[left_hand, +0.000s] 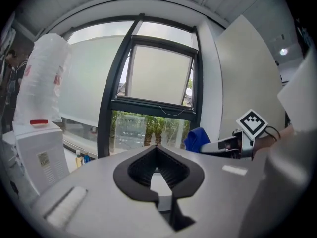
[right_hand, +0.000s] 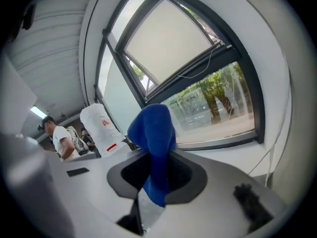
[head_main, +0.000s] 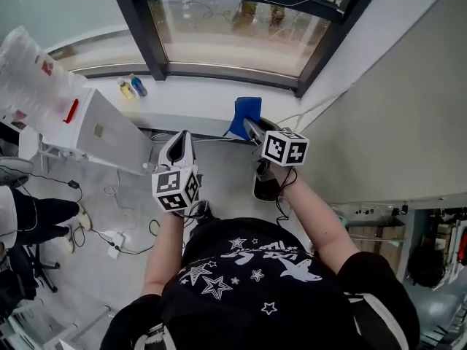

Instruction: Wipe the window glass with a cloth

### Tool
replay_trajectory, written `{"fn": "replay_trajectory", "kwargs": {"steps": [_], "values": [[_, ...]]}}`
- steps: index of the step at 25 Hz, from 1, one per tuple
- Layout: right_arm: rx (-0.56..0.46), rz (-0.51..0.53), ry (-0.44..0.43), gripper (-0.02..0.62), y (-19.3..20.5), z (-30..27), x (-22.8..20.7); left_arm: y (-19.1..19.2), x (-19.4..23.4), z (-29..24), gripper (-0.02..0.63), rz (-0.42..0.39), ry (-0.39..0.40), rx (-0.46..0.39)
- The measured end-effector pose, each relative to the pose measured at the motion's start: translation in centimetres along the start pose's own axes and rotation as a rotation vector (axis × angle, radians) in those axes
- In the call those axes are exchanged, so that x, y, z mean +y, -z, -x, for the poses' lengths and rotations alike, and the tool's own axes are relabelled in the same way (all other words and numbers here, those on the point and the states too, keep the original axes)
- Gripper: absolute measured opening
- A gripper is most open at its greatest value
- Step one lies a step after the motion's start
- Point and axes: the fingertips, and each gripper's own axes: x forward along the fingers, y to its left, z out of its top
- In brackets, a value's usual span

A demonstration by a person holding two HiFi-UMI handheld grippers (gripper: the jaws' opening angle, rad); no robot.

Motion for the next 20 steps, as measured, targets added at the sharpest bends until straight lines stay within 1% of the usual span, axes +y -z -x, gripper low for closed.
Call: {"fn": "replay_trajectory", "kwargs": {"steps": [1,3,7,9,13,15,17,20], "values": [[-0.007,0.002,-0.019,0.077,-0.1,0.9,0.2,0.1,-1.1,0.2,0.006,-0.022,0.000,0.000],[-0.006,0.040,-0.042,0.077,0.0,2.5,0.4,0.3,-3.0,0.9,0.006,-0.044,0.000,-0.002],[0.008,0.110,-0.072,0.077,0.6,5.7,0.4,1.0,-6.0,2.6,0.006,-0.031,-0.016,-0.014],[0.011,0.115,-0.078,0.077,0.9,7.4,0.0,1.3,-7.4,3.5,0.006,-0.023,-0.029,-0.019],[0.020,0.085,-0.082,0.077,1.5,10.2,-1.3,1.3,-9.6,5.3,0.006,-0.022,-0.055,-0.036],[0.025,0.078,-0.097,0.077,1.9,11.8,-1.6,1.7,-10.6,6.2,0.006,-0.021,-0.077,-0.039],[0.022,0.110,-0.108,0.077,1.9,13.5,-2.1,1.9,-11.9,6.6,0.006,-0.028,-0.091,-0.055],[0.000,0.154,-0.113,0.077,2.2,15.9,-2.3,2.0,-13.8,7.2,0.006,-0.057,-0.084,-0.081]]}}
